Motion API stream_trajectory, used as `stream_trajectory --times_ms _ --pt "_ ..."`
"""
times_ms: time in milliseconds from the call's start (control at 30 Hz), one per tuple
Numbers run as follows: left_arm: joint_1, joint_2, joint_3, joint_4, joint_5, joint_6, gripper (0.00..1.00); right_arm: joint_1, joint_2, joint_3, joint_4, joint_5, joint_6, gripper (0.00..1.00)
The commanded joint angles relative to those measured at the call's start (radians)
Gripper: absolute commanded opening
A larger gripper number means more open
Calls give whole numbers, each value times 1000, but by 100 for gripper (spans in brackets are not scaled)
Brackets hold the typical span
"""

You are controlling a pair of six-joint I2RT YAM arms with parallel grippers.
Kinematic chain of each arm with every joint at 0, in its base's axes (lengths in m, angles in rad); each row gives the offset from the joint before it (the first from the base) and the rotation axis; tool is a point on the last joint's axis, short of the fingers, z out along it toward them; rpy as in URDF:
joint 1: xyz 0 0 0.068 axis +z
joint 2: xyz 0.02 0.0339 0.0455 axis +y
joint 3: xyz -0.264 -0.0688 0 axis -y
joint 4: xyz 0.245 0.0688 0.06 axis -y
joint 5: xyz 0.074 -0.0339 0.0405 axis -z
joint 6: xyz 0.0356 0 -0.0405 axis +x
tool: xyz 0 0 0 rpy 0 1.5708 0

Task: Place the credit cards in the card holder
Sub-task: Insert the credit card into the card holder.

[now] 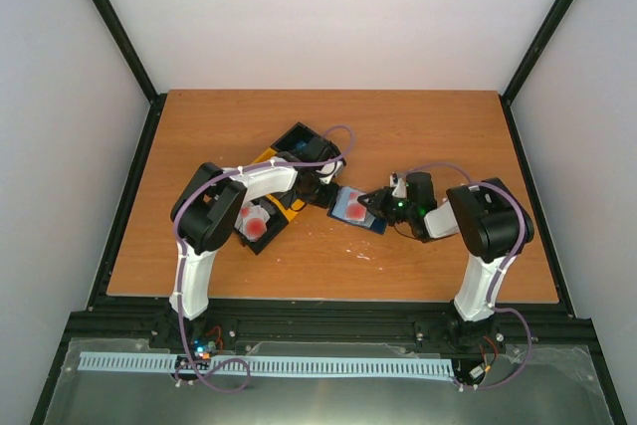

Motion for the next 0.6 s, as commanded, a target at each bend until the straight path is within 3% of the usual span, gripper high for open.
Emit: stream_trajectory --times_ms 0,300,567 --pt "-18 25 -14 -22 4 20 6 21 -61 6 -114 63 -38 21" --pt "-18 12 -19 -19 -3 17 5 31 -234 21 -407 166 -76 52" --pt "-18 0 -39 4 25 20 5 85 -298 135 -741 285 -126 51"
